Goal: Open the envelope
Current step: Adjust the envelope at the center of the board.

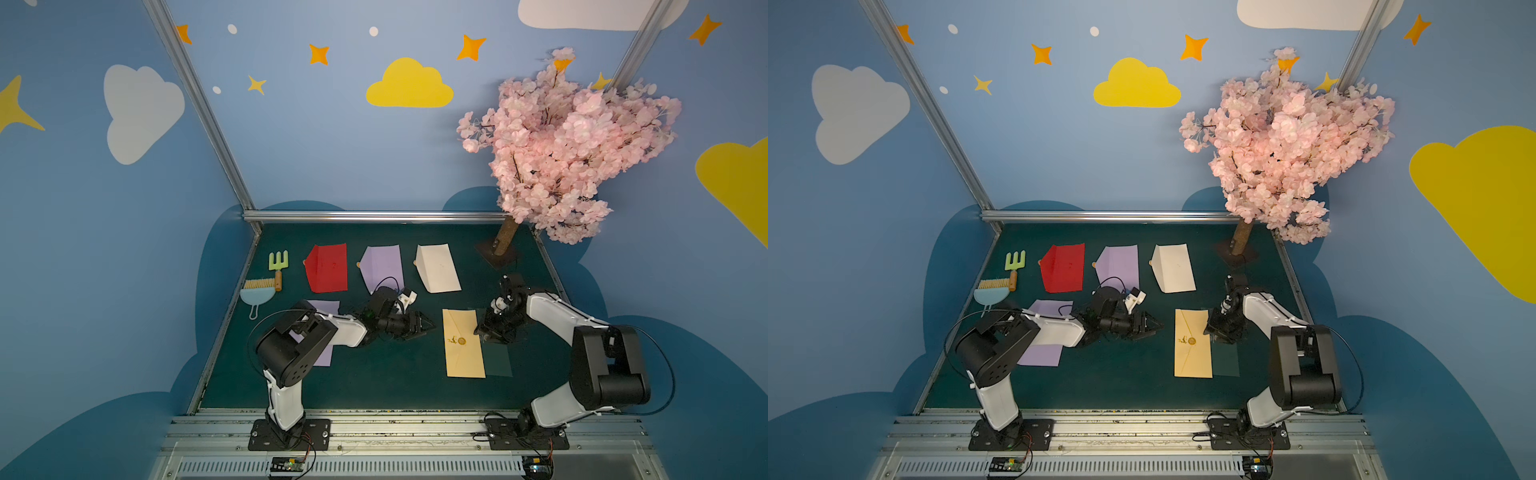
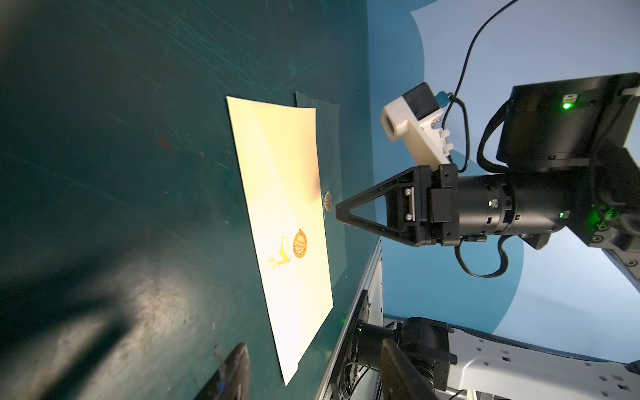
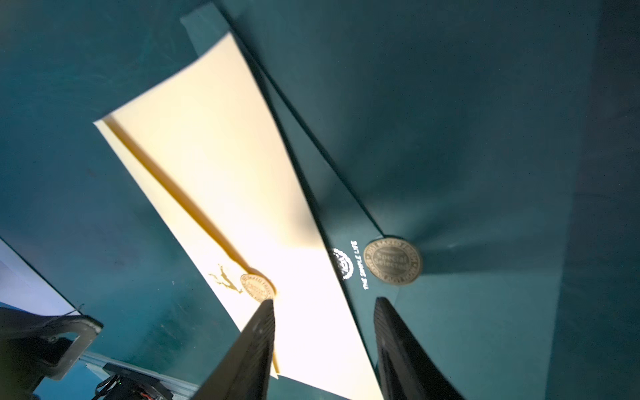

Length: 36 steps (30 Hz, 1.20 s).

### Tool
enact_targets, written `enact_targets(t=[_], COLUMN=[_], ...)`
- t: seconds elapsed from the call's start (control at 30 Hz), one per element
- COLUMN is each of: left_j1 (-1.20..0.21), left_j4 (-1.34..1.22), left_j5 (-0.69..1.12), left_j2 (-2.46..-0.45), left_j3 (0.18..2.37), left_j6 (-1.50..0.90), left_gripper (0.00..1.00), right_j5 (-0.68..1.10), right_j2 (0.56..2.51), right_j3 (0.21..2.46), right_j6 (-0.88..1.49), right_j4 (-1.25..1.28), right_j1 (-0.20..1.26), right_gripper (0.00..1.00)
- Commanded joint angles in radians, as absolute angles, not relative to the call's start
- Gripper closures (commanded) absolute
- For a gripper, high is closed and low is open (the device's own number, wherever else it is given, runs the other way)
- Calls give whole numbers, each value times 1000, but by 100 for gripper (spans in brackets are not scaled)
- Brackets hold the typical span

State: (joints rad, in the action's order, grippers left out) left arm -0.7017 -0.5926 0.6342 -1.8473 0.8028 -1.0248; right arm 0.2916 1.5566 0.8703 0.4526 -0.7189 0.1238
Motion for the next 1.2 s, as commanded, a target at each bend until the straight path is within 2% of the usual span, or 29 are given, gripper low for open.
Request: enact_targets(t=[0.0, 0.53, 0.77, 1.0, 1.17], left_j1=[-704, -704, -703, -696, -693], left_j4=[-612, -630, -630, -611, -597], left_j5=[647, 646, 640, 610, 609], left_j2=[-1833, -1839, -1831, -1774, -1758], left_j3=[795, 790, 783, 751, 746], left_j6=[-1025, -1032, -1031, -1014, -999], left_gripper=[39, 40, 40, 41, 41], right_j5=[330, 408, 414, 429, 432], right_j2=[1574, 1653, 1673, 1715, 1775], right_j3=[855, 843, 868, 916, 971], right_j6=[456, 465, 504, 559, 600], right_j4=[-682, -618, -598, -574, -549], right_j1=[122, 155, 237, 344, 439], right_gripper=[51, 53, 55, 62, 63])
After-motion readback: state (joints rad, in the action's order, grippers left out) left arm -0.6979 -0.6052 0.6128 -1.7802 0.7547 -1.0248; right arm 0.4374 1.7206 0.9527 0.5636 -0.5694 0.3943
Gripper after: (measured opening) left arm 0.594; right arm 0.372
